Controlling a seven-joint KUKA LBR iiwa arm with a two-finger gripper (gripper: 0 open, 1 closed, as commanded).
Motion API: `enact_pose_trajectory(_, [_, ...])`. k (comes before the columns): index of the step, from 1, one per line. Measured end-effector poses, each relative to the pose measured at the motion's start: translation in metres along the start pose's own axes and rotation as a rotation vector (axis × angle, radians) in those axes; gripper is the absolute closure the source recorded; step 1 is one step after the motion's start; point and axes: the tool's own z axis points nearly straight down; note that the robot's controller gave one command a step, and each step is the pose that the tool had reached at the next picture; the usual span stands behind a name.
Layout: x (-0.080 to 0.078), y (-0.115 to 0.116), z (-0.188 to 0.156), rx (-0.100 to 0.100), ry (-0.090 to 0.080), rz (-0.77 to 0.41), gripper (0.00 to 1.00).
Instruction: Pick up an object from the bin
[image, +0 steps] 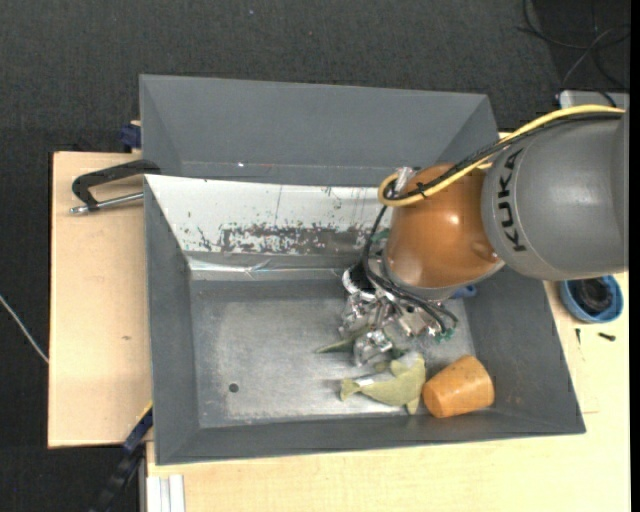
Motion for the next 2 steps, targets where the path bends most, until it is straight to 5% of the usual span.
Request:
enact_pose_trajectory(1, [-0.063,0.002,-0.113,0.002,-0.01,0.294,1.0])
enact_pose_trajectory(2, [-0.056,0.01,-0.142,0.002,-0.006,0.25,1.0])
